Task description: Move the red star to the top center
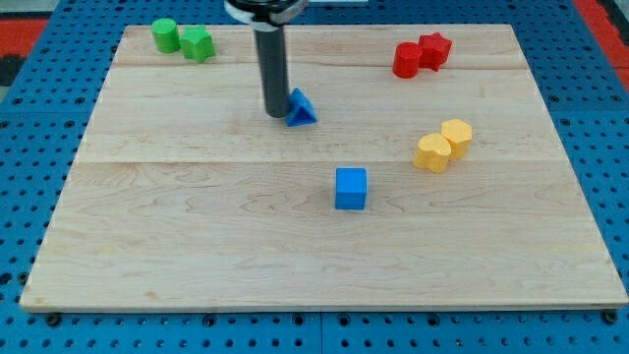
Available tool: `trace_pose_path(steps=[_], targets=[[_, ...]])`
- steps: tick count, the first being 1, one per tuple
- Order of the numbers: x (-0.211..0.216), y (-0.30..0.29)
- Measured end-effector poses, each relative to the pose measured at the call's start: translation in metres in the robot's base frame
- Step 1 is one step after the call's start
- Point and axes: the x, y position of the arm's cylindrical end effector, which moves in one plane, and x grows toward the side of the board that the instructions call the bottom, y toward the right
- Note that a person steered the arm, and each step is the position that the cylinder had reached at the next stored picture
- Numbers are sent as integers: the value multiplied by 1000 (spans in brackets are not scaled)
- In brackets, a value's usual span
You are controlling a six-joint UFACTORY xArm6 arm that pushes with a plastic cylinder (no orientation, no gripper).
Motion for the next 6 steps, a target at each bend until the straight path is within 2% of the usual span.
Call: trace_pose_path(steps=[2, 3, 4, 5, 6], targets=[[-1, 104], [-18, 130], [-42, 176], [-84, 252], [-118, 246]])
